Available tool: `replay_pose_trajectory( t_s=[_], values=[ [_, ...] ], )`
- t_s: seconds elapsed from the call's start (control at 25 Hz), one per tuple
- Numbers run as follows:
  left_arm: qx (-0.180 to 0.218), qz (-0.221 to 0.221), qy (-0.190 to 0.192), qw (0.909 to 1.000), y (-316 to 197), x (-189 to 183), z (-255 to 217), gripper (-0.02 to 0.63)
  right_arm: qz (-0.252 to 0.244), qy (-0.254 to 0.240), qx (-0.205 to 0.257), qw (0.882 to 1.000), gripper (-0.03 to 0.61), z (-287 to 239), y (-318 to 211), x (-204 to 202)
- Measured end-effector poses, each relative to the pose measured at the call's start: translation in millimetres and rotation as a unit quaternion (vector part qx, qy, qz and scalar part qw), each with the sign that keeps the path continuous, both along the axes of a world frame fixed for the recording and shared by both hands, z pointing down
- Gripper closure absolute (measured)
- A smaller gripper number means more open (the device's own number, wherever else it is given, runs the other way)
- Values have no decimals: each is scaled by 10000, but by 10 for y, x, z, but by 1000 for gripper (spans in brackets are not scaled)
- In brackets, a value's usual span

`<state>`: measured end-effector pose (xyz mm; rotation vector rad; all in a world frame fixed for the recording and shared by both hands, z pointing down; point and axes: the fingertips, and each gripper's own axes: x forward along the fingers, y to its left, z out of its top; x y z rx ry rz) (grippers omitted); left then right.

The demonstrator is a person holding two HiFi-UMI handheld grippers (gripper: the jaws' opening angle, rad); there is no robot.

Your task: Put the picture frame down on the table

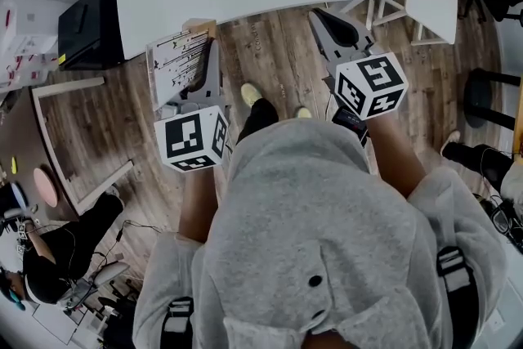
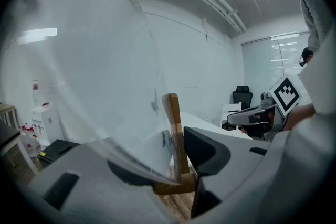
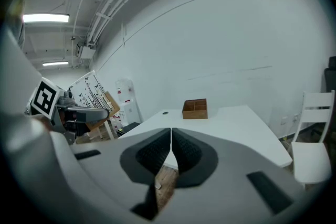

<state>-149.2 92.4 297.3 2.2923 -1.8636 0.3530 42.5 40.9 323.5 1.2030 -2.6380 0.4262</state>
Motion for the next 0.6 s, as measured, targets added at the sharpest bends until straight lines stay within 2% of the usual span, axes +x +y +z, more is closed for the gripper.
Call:
replay_pose_trajectory(
  t_s=[0.6],
  values=[
    [-65,260,281,9992,-506,-631,57,423,124,303,-85,9994,551,-3,-373,-656]
  ],
)
